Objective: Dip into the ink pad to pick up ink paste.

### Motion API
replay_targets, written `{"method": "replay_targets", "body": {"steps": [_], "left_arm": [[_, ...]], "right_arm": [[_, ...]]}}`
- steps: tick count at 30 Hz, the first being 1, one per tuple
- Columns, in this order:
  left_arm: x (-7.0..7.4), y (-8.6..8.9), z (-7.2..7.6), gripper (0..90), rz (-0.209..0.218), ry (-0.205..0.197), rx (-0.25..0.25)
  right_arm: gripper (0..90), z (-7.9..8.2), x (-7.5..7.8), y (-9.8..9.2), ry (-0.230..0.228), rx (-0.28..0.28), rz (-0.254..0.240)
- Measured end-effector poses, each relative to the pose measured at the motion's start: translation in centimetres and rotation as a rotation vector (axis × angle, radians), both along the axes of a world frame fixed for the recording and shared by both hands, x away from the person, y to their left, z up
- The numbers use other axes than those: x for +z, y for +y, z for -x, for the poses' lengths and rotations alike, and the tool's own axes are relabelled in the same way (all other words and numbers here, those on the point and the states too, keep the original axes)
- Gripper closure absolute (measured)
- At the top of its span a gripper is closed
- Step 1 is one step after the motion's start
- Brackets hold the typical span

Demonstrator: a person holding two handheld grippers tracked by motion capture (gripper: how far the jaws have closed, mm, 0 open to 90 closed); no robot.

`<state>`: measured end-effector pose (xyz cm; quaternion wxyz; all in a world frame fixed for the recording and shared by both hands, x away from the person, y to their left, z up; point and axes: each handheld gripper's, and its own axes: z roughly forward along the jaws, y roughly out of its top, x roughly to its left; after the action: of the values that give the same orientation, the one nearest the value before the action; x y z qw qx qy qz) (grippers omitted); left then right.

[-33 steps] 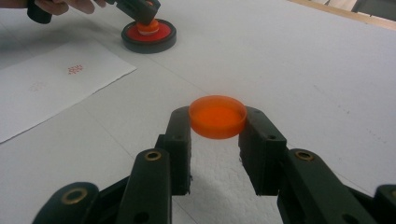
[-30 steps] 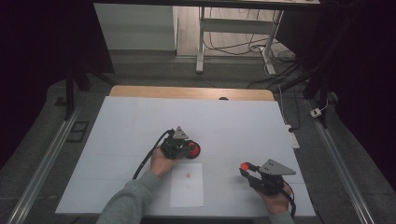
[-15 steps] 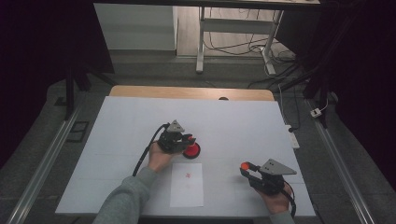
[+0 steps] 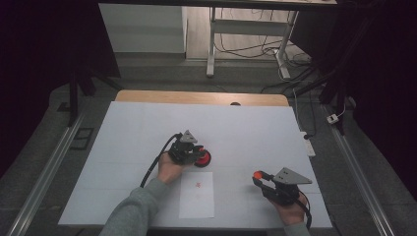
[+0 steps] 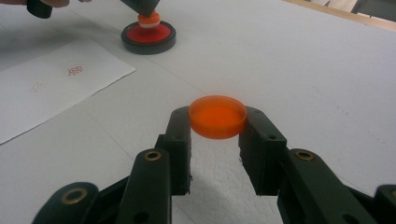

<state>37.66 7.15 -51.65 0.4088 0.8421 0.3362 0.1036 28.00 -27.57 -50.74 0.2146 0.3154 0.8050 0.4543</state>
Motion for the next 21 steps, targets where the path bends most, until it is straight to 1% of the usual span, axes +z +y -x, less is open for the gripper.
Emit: {"method": "replay_targets", "body": {"steps": [6, 8, 12, 18, 21], "left_arm": [[-0.45, 0.03, 0.03, 72.6, -0.015, -0.003, 0.005], [-0.54, 0.05, 0.10, 72.6, -0.009, -0.005, 0.009], [-0.94, 0.15, 0.47, 72.8, 0.011, -0.024, 0.024], [-0.85, -0.16, 0.66, 73.0, -0.015, -0.039, 0.027], [-0.86, -0.25, 0.74, 73.0, -0.023, -0.048, 0.028]], "right_arm": [[64.6, -0.01, 0.00, 0.01, 0.001, 0.002, 0.002], [64.6, -0.03, -0.02, 0.01, 0.002, 0.004, 0.000], [64.6, -0.02, -0.05, 0.03, 0.001, 0.002, -0.003], [64.6, 0.06, -0.02, 0.14, 0.000, 0.001, 0.007], [64.6, 0.05, -0.01, 0.10, 0.000, 0.005, 0.000]]}}
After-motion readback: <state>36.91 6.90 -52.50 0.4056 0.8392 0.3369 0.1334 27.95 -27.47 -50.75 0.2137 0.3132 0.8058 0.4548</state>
